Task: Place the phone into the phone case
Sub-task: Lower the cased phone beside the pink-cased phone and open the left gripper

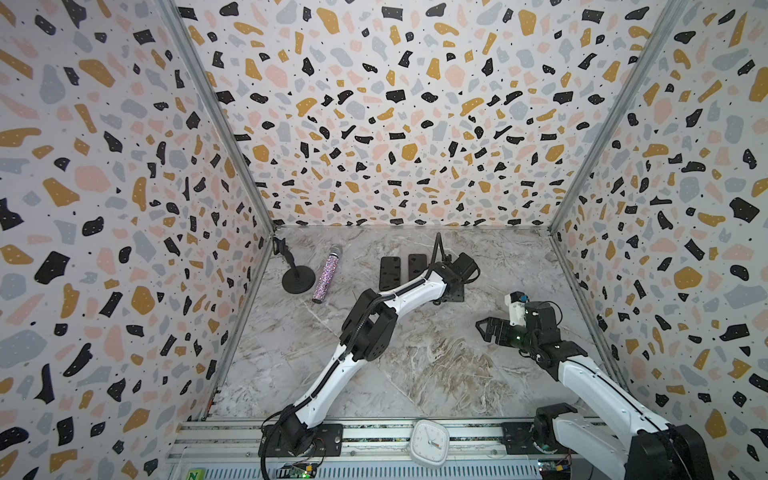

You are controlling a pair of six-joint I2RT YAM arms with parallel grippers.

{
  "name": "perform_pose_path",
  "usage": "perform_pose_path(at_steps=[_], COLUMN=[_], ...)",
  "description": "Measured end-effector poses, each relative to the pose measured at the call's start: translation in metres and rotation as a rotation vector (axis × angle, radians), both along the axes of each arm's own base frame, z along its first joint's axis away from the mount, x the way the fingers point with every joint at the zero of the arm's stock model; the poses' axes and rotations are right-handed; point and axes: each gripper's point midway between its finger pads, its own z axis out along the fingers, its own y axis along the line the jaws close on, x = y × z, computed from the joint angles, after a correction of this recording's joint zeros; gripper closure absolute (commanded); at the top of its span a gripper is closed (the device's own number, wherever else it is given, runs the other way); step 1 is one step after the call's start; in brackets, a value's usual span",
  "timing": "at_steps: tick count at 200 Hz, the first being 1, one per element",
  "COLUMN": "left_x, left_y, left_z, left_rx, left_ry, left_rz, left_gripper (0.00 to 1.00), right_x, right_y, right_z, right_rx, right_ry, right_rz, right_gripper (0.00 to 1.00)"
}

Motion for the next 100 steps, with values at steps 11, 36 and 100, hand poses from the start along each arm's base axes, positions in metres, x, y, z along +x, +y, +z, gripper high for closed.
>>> perform_pose_path(at_steps=[11,36,100], left_x=[0.004,0.016,0.036], left_y=[-0.004,-0.012,-0.012], left_z=[0.0,0.0,-0.003], left_rx=[-0.015,-0.046,-0.068], left_ry=[-0.009,-0.039,-0.074], left_rz=[-0.009,-0.016,0.004], left_gripper=[0.48,0.49,0.5], right_x=[-0.001,-0.003,-0.004], right_y=[0.0,-0.001,-0.001], right_z=[-0.002,-0.005,-0.007], right_rx=[0.002,0.002,0.006], right_ry=[0.005,0.014,0.015], right_rz=[-0.002,-0.002,-0.003], right_gripper=[0.01,0.01,0.01])
